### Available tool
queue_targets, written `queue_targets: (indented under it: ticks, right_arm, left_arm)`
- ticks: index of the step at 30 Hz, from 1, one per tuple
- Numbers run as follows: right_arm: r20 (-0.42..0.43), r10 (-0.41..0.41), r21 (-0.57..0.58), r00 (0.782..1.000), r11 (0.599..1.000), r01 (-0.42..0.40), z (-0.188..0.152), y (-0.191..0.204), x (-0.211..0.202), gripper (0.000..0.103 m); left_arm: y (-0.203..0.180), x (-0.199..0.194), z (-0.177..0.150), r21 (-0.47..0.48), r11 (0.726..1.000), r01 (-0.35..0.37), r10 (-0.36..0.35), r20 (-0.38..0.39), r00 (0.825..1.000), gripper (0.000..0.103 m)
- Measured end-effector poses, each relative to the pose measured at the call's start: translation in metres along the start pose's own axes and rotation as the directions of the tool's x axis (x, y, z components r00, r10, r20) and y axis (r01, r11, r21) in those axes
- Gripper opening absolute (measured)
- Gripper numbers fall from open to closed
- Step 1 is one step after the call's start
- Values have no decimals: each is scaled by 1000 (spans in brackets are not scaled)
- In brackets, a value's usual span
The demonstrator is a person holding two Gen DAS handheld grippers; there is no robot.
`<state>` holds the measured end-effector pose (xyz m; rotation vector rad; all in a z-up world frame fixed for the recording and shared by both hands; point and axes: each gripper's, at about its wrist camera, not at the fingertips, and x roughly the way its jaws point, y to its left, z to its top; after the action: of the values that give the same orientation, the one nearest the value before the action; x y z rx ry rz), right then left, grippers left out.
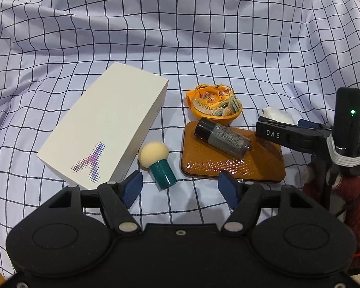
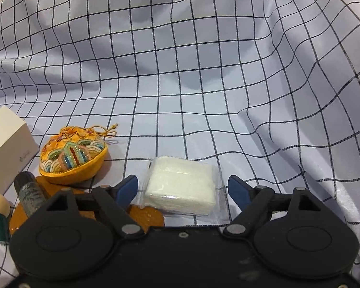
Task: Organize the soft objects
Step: 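Move the right gripper onto the white tissue packet while the left approaches the orange pouch, then close the right gripper on the tissue packet while the left grasps the orange pouch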
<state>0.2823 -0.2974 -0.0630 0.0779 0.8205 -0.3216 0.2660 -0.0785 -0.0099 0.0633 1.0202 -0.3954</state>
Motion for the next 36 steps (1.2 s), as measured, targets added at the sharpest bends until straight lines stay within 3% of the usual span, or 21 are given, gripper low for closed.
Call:
queue_targets:
  ticks: [5, 6, 7, 11, 14, 16, 23, 36]
  right_arm:
    - [-16, 1, -1, 1000, 1000, -1, 1, 3, 5, 79]
    - [-24, -1, -3, 1000, 1000, 1, 2, 3, 7, 76]
    - [-34, -4, -5, 999, 1000, 4, 2, 4, 9, 66]
    - [-44, 12, -13, 999, 1000, -13, 1, 3, 9, 59]
    - [-23, 12, -10, 1000, 1000, -13, 2, 1, 3, 58]
    - [-9, 17, -4, 1000, 1000, -17, 3, -1, -2, 58]
    - [50, 11, -10, 999, 1000, -10, 3, -5, -19, 58]
    - [66, -1, 8, 998, 1000, 0, -4, -18, -24, 58]
  left_arm:
    - [2, -3, 9, -8, 1000, -5, 5, 17, 1000, 65]
    - [2, -3, 12, -7, 1000, -6, 6, 21, 1000, 65]
    - [2, -3, 15, -7, 1000, -8, 8, 25, 1000, 65]
    - [2, 0, 31, -19, 1000, -4, 4, 39, 999, 65]
    - [1, 5, 46, -37, 999, 26, -24, 49, 999, 67]
    - [-1, 10, 58, -50, 998, 39, -36, 59, 998, 80]
    - [-26, 34, 87, 6, 1000, 18, -19, 72, 997, 80]
    - [-56, 94, 103, 82, 996, 24, -21, -41, 999, 80]
